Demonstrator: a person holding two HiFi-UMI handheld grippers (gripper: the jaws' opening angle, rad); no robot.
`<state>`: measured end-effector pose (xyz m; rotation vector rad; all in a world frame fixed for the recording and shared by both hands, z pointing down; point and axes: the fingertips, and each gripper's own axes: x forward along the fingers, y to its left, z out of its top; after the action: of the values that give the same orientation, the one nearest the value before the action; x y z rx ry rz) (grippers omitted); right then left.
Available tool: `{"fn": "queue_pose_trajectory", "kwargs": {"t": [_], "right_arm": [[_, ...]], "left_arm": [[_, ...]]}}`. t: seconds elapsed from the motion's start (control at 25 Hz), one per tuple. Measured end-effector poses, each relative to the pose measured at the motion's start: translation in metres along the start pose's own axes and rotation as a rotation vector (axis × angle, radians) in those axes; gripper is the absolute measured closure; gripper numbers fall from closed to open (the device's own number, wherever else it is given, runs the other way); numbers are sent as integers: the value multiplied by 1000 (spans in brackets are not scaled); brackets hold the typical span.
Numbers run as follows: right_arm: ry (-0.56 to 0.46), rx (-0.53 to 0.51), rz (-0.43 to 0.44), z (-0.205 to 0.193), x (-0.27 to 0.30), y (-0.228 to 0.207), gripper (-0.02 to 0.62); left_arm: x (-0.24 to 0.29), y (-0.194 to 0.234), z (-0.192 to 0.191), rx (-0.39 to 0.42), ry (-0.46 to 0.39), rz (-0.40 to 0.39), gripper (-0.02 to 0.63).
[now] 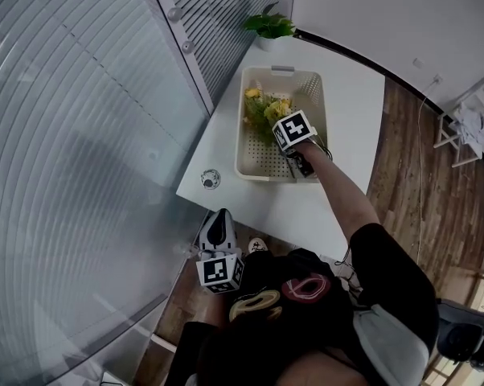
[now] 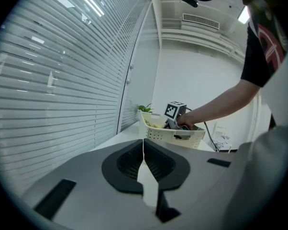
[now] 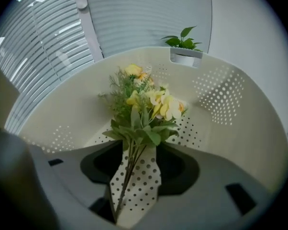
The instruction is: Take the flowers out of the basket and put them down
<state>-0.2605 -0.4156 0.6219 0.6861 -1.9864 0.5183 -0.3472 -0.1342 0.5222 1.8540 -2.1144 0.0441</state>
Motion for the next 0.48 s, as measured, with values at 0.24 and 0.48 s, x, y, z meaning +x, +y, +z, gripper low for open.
{"fn": "queue_pose_trajectory", "kwargs": {"t": [0.24,0.48], "right_arm": [[10,12,24,-4,17,3,373],[19,23,-9,-11,29,-3,377]], "left_arm": [[6,-11,-1,-7,15,-29,587],[3,-4,1,-8,18,-3,587]]}}
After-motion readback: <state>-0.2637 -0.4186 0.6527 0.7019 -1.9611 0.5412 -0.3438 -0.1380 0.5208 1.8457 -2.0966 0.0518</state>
